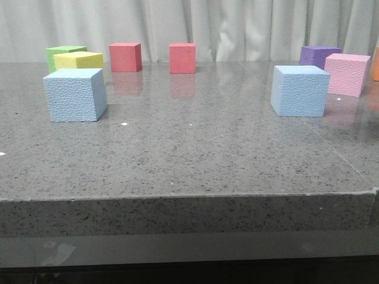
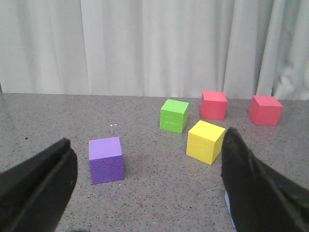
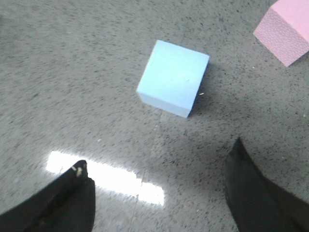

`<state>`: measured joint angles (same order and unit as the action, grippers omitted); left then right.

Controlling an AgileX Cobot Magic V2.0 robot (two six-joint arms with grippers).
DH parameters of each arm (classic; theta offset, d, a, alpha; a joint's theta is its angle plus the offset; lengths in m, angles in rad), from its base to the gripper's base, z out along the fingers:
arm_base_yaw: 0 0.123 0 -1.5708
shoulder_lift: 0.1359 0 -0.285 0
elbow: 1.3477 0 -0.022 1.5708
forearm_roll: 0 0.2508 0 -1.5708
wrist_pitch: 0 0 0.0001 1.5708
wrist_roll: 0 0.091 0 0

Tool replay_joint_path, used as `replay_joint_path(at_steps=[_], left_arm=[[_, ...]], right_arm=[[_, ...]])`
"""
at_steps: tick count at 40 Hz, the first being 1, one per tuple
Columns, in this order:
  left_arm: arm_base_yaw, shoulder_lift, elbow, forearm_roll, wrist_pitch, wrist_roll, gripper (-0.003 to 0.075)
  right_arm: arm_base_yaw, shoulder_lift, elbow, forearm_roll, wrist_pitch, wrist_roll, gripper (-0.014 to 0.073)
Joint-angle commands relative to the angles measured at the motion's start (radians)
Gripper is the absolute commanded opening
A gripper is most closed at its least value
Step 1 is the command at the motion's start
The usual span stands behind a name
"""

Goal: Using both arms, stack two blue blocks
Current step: 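Lower the right gripper onto the light blue cube and close it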

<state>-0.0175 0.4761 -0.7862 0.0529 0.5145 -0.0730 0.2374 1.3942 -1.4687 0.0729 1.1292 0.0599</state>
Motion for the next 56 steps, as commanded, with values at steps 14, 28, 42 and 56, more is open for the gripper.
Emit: replay_joint_path(at_steps=[14,28,42,56], left_arm=[[0.000,0.013,-0.032,0.001,-0.083,-0.006,0.0599],[0.000,0.013,-0.032,0.001,-0.083,-0.006,0.0599],[0.000,0.013,-0.032,0.001,-0.083,-0.006,0.0599],[0.000,0.013,-0.032,0.001,-0.083,-0.006,0.0599]], right_arm=[[0.027,0.240,-0.204,-0.090,-0.098,0.121,0.0588],[0.027,0.367,-0.225,-0.090,-0.098,0.229,0.0664],[0.027,0.432,-0.224,-0.089,-0.096,0.229,0.0517],[0.048,0.362,-0.224,-0.028,-0.096,0.227,0.0430]])
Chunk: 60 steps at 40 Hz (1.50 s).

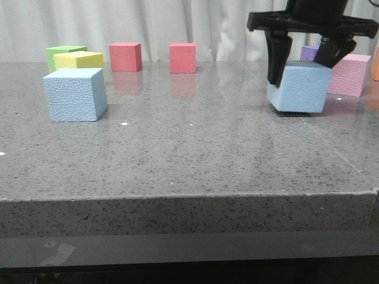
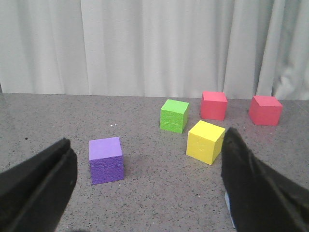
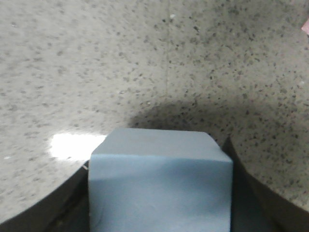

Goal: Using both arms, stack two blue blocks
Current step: 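Lower the right gripper onto the light blue cube and close it, then slide the held light blue cube toward the table center, release it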

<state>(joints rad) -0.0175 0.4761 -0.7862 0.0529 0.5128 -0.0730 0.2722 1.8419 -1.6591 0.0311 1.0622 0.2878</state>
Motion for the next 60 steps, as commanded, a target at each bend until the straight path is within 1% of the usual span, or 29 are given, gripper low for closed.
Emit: replay_joint_path(at_steps=[1,3,6,15,18,22,30,38,41,47,49,57,60], left_arm=[[0.000,0.013,-0.032,0.001,-0.081,-0.006,0.0599],[0.000,0.013,-0.032,0.001,-0.081,-0.006,0.0599],[0.000,0.013,-0.032,0.001,-0.081,-0.006,0.0599],[0.000,0.013,-0.032,0.001,-0.081,-0.006,0.0599],[0.000,0.013,-0.032,0.001,-0.081,-0.006,0.0599],[0.000,0.013,-0.032,0.001,-0.081,-0.006,0.0599],[0.000,0.013,-0.032,0.001,-0.081,-0.006,0.0599],[0.000,0.013,-0.032,0.001,-0.081,-0.006,0.0599],[0.000,0.013,-0.032,0.001,-0.081,-0.006,0.0599],[0.000,0.013,-0.032,0.001,-0.081,-0.006,0.0599],[0.000,0.013,-0.032,0.001,-0.081,-0.006,0.0599],[0.000,0.013,-0.032,0.001,-0.081,-0.006,0.0599],[0.000,0.013,-0.032,0.001,-0.081,-0.006,0.0599]], right_arm=[[0.023,-0.094,-0.033,0.013,-0.029,0.000,0.0430],[0.049,-0.104,-0.037,0.010,-0.029,0.004,0.0426],[0.091,-0.106,-0.054,-0.021,-0.016,0.062,0.0418],[0.261,-0.100,-0.103,-0.236,0.001,0.305,0.0412],[0.298,-0.087,-0.111,-0.269,0.006,0.355,0.0412],[0.326,-0.064,-0.112,-0.275,0.006,0.401,0.0412],[0.335,0.001,-0.112,-0.271,-0.006,0.415,0.0412],[0.335,0.013,-0.112,-0.261,-0.043,0.415,0.0420],[0.335,0.013,-0.112,-0.261,-0.051,0.415,0.0452],[0.335,0.013,-0.112,-0.261,-0.059,0.415,0.0589],[0.335,0.013,-0.112,-0.261,-0.059,0.415,0.0615],[0.335,-0.001,-0.113,-0.261,-0.058,0.410,0.0615],[0.335,-0.028,-0.113,-0.254,-0.066,0.342,0.0615]])
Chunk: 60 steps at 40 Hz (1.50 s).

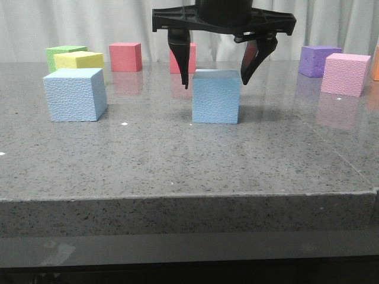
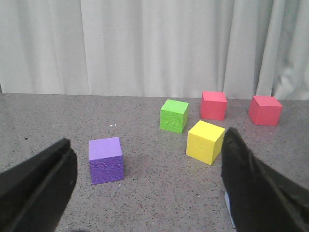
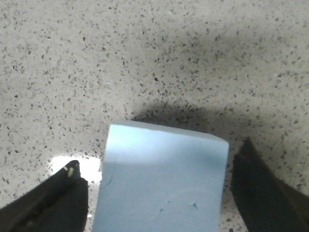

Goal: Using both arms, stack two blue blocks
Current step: 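Slide the held light blue cube toward the table center, release it, then raise the right gripper away from the placed blue cube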

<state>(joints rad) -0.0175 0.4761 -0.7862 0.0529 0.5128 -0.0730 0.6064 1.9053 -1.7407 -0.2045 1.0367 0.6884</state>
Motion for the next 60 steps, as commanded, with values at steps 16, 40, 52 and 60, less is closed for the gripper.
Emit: replay_joint_path(at_steps=[16,40,52,60], left_arm=[[0.000,0.013,-0.032,0.001,-0.081,-0.006,0.0599],[0.000,0.013,-0.032,0.001,-0.081,-0.006,0.0599],[0.000,0.013,-0.032,0.001,-0.081,-0.006,0.0599],[0.000,0.013,-0.032,0.001,-0.081,-0.006,0.0599]], right_arm=[[-0.218,-0.387,0.110,0.326,0.053,-0.833,0.0615],[-0.341,-1.018,0.753,0.460,-0.284,-1.026,0.0615],[-0.341,-1.250,0.839,0.504,-0.307,-1.026,0.0615],[-0.341,-1.314,0.839,0.515,-0.311,-1.026,0.0615]])
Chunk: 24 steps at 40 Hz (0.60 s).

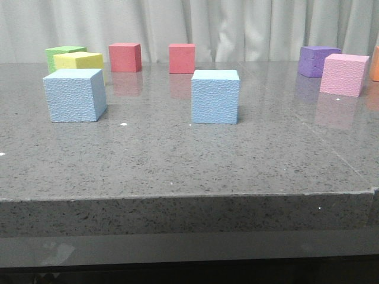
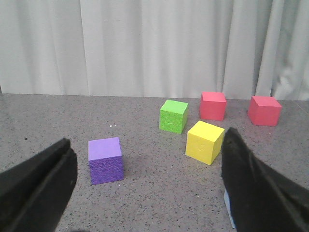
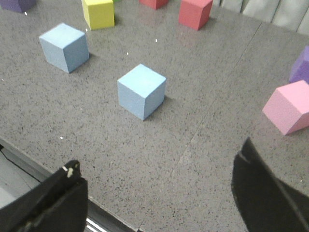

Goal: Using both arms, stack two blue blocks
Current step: 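Raise the right gripper away from the placed blue cube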

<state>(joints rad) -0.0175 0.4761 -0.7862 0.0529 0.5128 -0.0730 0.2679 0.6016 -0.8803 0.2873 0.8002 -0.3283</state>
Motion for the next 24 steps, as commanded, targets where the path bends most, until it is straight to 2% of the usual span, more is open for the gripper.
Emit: replay_joint_path(at_steps=[1,24], left_arm=[[0.000,0.013,-0.032,0.001,-0.081,-0.006,0.0599],[0.000,0.032,-0.032,-0.029,-0.077,-0.006,0.0599]], right_arm=[[-0.003,-0.010,-0.022,0.023,-0.074,-0.009,0.0615],[-0.003,-0.008,-0.022,0.023,-0.065,-0.009,0.0615]])
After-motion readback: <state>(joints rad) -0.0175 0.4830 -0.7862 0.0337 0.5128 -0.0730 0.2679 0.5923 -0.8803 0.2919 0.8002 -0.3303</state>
